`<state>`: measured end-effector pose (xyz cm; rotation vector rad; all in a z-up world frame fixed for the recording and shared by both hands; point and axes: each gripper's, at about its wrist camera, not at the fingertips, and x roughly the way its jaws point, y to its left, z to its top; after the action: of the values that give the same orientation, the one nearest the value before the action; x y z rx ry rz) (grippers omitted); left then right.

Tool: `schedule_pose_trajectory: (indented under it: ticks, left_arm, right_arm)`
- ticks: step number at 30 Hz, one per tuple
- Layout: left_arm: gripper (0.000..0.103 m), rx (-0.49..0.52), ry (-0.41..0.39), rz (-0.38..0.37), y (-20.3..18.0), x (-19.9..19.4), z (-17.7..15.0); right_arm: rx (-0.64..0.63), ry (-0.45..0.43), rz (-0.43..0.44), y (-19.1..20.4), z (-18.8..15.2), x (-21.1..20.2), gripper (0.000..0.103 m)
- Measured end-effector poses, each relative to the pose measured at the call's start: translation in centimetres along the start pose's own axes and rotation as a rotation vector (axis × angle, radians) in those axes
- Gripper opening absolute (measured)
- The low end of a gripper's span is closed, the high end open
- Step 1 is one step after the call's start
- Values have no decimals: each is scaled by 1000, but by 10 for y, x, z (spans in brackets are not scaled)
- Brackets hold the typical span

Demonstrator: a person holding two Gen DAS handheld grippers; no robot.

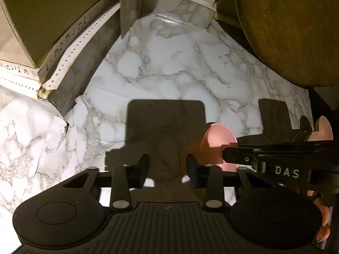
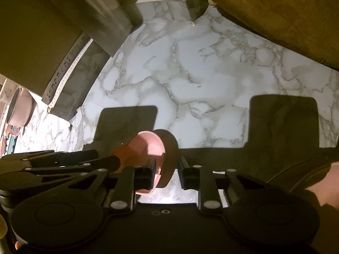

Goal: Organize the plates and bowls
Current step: 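Carry the pink heart bowl with the right gripper over the cream bowl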

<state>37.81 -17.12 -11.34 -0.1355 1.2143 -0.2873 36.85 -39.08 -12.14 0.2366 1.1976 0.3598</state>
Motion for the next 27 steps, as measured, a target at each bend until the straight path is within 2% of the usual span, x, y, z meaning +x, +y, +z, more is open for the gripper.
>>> schedule_pose_trajectory:
  ticks: [2, 5, 9, 17, 27]
  left_arm:
    - [28, 3, 0, -9, -1, 0, 0]
    - [17, 4, 1, -24, -1, 0, 0]
    - [12, -1, 0, -31, 0, -1, -2]
    - [12, -15, -37, -48, 2, -20, -4]
    - [12, 8, -111, -74, -1, -60, -9]
  right_arm:
    - [3, -3, -5, 1, -1, 1, 11]
    - [11, -7, 5, 3, -2, 1, 4]
    - [9, -7, 7, 7, -4, 1, 4]
    - [16, -35, 12, 14, -5, -7, 3]
    - [-5, -103, 23, 35, -10, -39, 2]
